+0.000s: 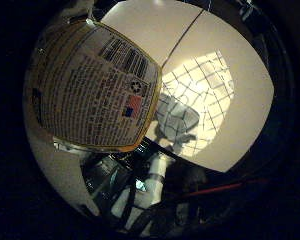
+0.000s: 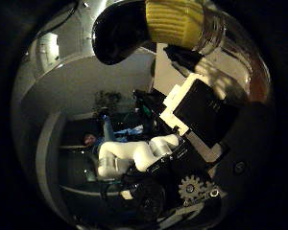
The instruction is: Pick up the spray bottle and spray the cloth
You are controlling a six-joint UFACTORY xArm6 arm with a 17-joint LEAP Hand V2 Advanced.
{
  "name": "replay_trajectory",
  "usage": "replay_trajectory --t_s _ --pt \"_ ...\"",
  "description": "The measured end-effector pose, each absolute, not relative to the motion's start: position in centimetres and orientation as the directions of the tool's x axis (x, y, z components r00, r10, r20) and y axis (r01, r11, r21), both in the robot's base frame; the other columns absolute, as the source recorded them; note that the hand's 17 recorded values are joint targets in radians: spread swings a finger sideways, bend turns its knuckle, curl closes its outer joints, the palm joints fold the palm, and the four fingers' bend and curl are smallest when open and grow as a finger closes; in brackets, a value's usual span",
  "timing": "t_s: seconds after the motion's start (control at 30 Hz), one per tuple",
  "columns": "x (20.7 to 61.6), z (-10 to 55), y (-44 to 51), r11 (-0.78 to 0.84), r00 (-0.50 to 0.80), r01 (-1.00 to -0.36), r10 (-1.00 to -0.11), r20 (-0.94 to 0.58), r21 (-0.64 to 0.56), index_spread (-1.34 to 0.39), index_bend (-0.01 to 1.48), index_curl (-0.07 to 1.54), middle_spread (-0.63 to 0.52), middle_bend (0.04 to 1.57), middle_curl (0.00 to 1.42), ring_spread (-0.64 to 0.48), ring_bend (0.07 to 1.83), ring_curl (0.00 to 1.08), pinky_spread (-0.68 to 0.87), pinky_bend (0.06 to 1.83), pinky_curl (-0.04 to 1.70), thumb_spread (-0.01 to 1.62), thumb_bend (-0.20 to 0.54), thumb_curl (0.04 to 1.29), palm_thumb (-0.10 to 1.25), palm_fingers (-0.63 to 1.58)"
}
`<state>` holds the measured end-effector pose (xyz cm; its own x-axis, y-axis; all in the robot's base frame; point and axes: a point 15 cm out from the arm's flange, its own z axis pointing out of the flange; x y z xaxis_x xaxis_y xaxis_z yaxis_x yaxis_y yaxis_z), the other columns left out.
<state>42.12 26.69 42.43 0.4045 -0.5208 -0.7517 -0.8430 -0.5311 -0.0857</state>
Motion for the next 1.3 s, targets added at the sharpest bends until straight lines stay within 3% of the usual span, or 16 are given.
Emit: replay_trajectory --t_s 0.13,0.57,0.87,1.1,1.3 --pt "43.6 41.6 28.8 -0.492 0.426 -0.849 -0.421 -0.801 -0.194 -0.2 1.15 0.64 -0.08 1.31 0.56 -0.15 1.44 0.53 -0.23 1.11 0.9 0.94 -0.014 0.75 1.07 1.24" --pt "47.1 35.5 33.9 -0.355 0.496 -0.849 -0.279 -0.822 -0.391 -0.18 1.15 0.65 -0.08 1.32 0.56 -0.15 1.44 0.54 -0.22 1.1 0.91 0.93 -0.016 0.77 1.06 1.24" --pt "47.1 31.3 36.8 -0.213 0.471 -0.875 -0.162 -0.867 -0.435 -0.18 1.16 0.65 -0.07 1.32 0.56 -0.14 1.44 0.54 -0.22 1.1 0.92 0.92 -0.014 0.78 1.05 1.24" --pt "47.4 27.9 37.9 -0.197 0.459 -0.881 -0.14 -0.877 -0.43 -0.18 1.15 0.66 -0.07 1.31 0.56 -0.14 1.44 0.53 -0.22 1.09 0.93 0.93 -0.015 0.79 1.03 1.24" --pt "48.2 24.7 37.7 -0.184 0.436 -0.896 -0.179 -0.882 -0.405 -0.18 1.15 0.66 -0.07 1.31 0.56 -0.14 1.43 0.53 -0.23 1.08 0.92 0.95 -0.022 0.77 0.97 1.24"
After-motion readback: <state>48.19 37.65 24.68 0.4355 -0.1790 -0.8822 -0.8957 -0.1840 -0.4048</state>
